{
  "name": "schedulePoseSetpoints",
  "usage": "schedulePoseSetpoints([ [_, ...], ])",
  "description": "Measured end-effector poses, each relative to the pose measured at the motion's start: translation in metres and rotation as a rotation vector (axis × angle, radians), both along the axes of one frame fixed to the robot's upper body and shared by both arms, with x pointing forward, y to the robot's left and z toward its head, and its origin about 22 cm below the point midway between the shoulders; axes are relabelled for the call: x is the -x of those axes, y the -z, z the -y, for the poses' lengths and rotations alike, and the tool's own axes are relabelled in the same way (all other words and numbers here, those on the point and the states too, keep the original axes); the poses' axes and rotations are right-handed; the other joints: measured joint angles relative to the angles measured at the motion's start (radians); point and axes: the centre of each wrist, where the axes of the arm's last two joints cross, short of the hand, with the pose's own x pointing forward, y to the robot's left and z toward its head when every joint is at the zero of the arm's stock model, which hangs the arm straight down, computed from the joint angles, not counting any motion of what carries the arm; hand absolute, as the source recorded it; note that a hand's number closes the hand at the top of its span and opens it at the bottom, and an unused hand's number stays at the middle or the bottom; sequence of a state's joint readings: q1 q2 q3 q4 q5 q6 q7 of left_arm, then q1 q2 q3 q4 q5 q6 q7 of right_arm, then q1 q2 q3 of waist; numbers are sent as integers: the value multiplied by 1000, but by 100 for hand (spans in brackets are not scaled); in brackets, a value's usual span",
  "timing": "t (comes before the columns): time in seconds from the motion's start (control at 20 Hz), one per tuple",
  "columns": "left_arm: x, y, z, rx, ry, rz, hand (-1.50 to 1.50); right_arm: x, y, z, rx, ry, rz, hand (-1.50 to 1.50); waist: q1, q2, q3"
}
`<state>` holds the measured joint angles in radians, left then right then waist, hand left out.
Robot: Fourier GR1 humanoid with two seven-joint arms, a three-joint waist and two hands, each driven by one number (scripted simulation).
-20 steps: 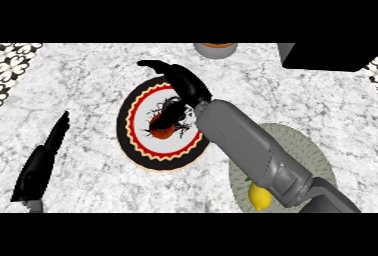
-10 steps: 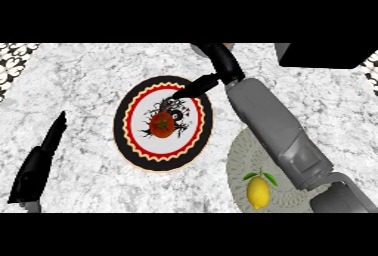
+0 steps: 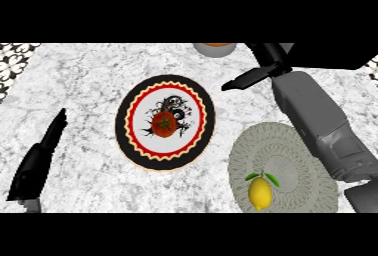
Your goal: Pick the tomato from the placemat and place it in the plate
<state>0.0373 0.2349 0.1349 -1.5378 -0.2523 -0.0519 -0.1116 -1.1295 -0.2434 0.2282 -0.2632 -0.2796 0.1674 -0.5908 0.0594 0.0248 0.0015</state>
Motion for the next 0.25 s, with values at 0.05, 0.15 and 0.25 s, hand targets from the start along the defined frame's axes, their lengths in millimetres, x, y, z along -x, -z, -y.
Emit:
schedulePoseSetpoints([
  [0.05,-1,1,0,0,3,0,0,-1,-2,7,3,-3,7,-150,0,1,0],
  [0.15,-3,1,0,-3,11,-1,0,-3,-6,24,2,3,15,-150,7,4,0],
  [0.25,-5,-1,0,-2,18,5,0,-2,-4,38,2,2,17,-150,12,7,0],
])
